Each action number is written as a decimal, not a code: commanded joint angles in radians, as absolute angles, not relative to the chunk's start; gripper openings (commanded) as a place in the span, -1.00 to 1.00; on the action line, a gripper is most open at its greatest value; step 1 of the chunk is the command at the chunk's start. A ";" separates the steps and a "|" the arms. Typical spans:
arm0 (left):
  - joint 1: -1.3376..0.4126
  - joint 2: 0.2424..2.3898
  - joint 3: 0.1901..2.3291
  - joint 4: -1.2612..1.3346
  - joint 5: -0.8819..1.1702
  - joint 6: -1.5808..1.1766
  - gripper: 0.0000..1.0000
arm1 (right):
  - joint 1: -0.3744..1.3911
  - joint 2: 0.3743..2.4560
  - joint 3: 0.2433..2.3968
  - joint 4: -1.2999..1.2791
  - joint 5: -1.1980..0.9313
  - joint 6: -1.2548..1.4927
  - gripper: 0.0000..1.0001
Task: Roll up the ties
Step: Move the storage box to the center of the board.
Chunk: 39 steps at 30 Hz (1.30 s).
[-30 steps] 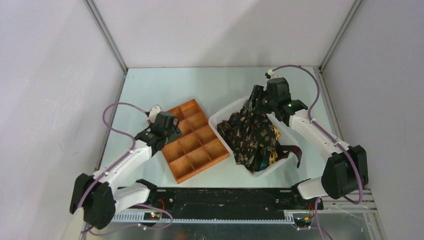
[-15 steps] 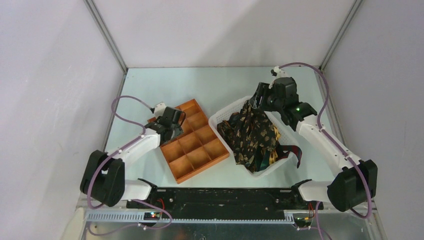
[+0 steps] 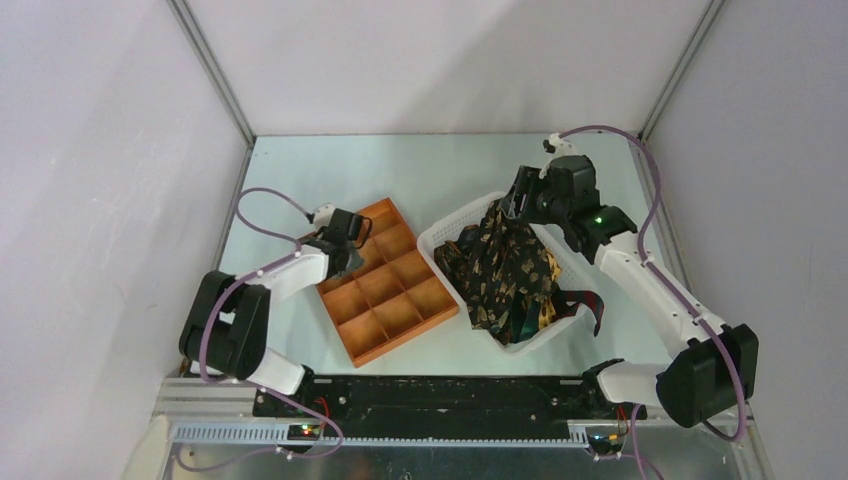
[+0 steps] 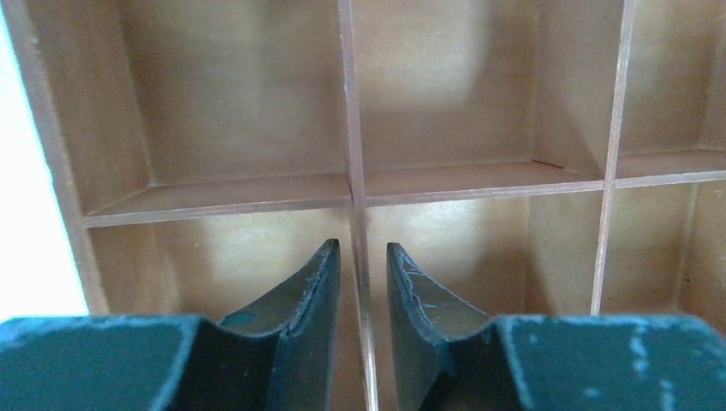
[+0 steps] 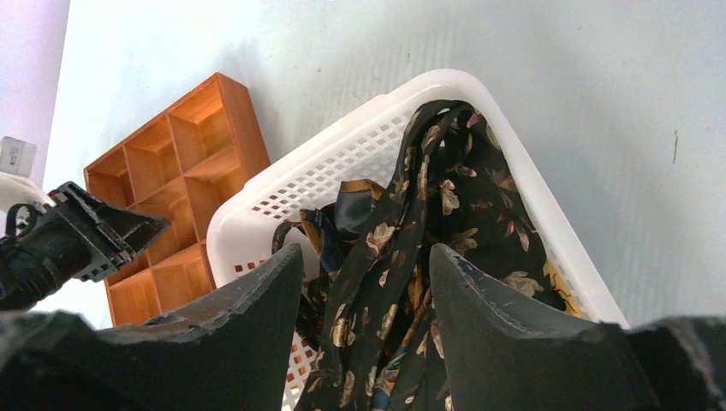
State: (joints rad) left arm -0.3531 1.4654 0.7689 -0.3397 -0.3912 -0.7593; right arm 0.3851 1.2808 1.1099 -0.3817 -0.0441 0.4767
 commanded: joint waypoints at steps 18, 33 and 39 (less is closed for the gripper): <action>-0.216 1.735 1.175 -0.330 -0.336 -0.544 -1.00 | 0.391 1.224 1.139 -0.406 -0.008 0.437 0.20; -0.047 1.970 1.600 -0.388 -0.251 -0.567 -1.00 | 0.390 1.245 1.139 -0.400 0.000 0.418 0.20; -0.019 2.042 1.723 -0.406 -0.242 -0.629 -1.00 | 0.387 1.264 1.139 -0.399 0.000 0.427 0.20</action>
State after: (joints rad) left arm -0.0315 2.0438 1.6173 -0.4553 -0.2806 -0.5407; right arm 0.3851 1.2510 1.1099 -0.4129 -0.0177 0.4355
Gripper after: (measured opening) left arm 0.018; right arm 0.597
